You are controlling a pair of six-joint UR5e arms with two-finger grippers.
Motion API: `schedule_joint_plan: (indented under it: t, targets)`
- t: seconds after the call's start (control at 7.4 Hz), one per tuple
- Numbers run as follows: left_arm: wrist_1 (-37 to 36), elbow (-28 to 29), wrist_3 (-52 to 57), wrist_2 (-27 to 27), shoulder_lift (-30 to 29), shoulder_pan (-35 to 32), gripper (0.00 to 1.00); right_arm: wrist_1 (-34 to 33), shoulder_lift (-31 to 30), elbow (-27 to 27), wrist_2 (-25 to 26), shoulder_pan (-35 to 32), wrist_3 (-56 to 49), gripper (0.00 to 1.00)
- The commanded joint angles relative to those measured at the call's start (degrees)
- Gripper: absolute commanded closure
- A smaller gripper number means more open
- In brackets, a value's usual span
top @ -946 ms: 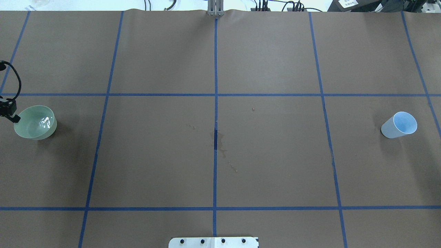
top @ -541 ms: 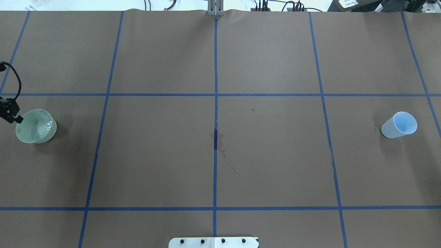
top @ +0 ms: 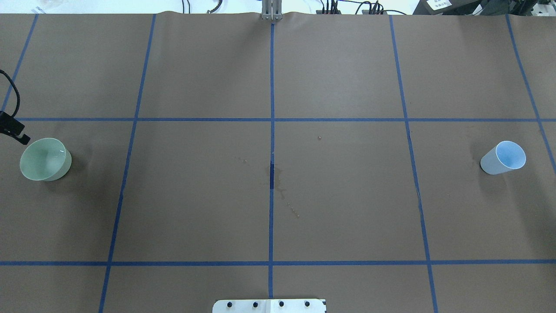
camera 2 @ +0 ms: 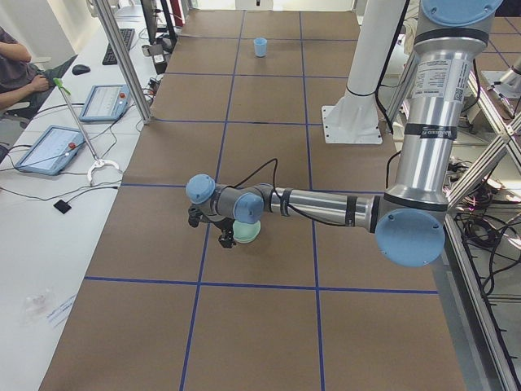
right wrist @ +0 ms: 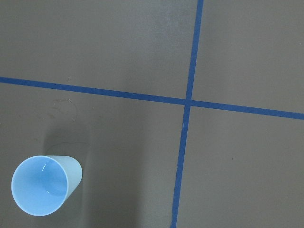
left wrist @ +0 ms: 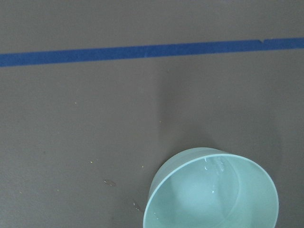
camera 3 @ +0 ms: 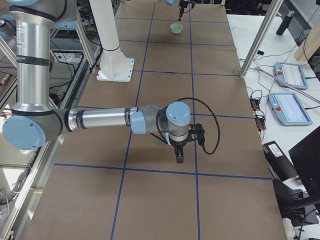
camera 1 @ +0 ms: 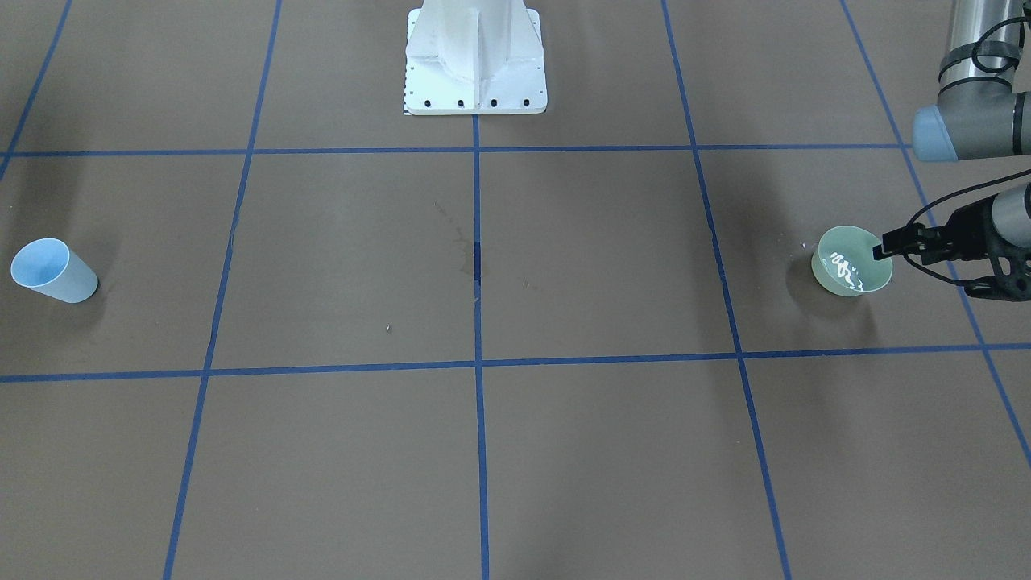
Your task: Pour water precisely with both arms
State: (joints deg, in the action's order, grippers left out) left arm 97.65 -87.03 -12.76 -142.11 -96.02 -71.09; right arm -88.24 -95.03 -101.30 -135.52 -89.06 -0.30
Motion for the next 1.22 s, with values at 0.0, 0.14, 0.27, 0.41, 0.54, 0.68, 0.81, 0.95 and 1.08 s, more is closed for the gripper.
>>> schedule_joint_plan:
  t: [0.0, 0.14, 0.27, 0.41, 0.54, 0.68, 0.81, 0.95, 1.08]
  targets:
    - [0.00, -0.51, 10.35, 3.48, 0.21, -8.32, 0.00, -0.09, -0.07, -0.56, 1.31, -0.06, -0.14, 0.00]
    - [-0.09, -0.51, 12.47, 5.59, 0.21, -13.32, 0.00, -0.18, -0.15, -0.56, 2.62, -0.06, -0.49, 0.00]
    - [-0.18, -0.59, 14.67, 5.70, 0.13, -18.41, 0.00, -0.35, -0.15, -0.39, 2.63, -0.06, -0.49, 0.00]
    - [-0.27, -0.59, 15.56, 5.70, 0.13, -20.99, 0.00, -0.53, -0.68, -0.04, 2.37, -0.06, -0.49, 0.00]
    - [-0.44, -0.68, 15.57, 5.70, 0.21, -22.32, 0.00, -0.35, -0.94, -0.12, 2.37, -0.06, -0.49, 0.00]
    - [-0.18, -1.38, 15.57, 5.70, 2.48, -22.77, 0.00, -0.44, -1.03, -0.38, 2.54, -0.06, -0.49, 0.00]
    - [-0.09, -2.25, 15.57, 5.61, 4.24, -22.69, 0.00, -0.53, -1.03, -0.21, 2.55, -0.06, -0.49, 0.00]
    - [-0.09, -2.70, 15.49, 5.70, 5.04, -22.60, 0.00, -0.53, -1.38, -0.12, 2.55, -0.06, -0.49, 0.00]
    - [-0.09, -2.70, 15.05, 5.87, 5.14, -22.51, 0.00, -0.27, -1.73, -0.56, 2.63, -0.06, -0.58, 0.00]
